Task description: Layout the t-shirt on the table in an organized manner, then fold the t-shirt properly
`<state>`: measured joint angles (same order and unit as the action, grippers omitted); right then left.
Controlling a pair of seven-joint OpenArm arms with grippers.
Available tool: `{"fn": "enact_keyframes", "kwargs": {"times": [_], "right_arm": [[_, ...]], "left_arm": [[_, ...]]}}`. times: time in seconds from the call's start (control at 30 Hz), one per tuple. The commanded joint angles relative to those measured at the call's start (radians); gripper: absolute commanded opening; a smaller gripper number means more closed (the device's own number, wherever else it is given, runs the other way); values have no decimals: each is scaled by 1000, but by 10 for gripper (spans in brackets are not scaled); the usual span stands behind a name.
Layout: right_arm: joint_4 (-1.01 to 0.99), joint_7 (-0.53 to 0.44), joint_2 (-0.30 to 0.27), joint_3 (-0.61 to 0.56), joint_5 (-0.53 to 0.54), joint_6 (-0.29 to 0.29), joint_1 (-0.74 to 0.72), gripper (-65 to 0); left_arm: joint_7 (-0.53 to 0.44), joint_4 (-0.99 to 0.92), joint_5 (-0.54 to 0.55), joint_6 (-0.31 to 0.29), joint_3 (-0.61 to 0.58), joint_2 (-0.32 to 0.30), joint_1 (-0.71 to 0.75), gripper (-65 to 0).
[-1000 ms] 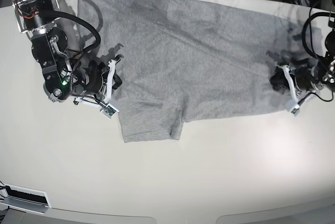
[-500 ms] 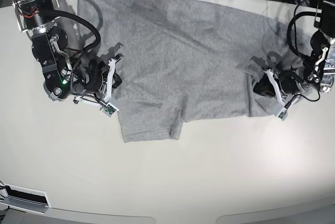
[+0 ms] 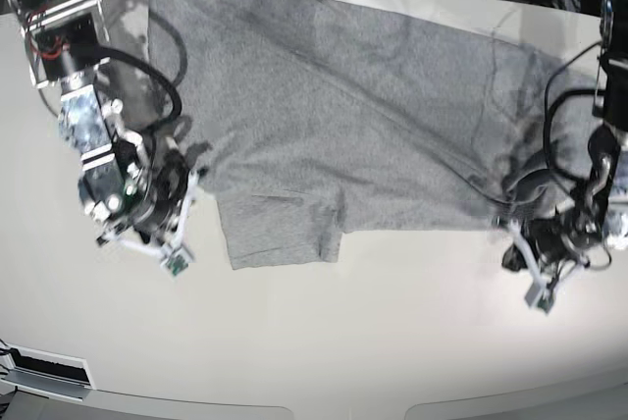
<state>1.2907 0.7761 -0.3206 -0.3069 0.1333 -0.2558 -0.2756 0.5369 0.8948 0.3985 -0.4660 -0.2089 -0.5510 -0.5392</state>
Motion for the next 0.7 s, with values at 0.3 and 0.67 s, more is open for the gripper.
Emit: {"fn": "enact_keyframes", "kwargs": {"times": [0.3,0.67], "right_arm": [[18,206,-12,6,476,-418,-71,-650],[17,230,-12,6,468,-442,112,-650]], "left_arm": [[449,21,410,-232,7,-66,-57,-650],[396,24,396,-232,7,-80,187,-650]]}}
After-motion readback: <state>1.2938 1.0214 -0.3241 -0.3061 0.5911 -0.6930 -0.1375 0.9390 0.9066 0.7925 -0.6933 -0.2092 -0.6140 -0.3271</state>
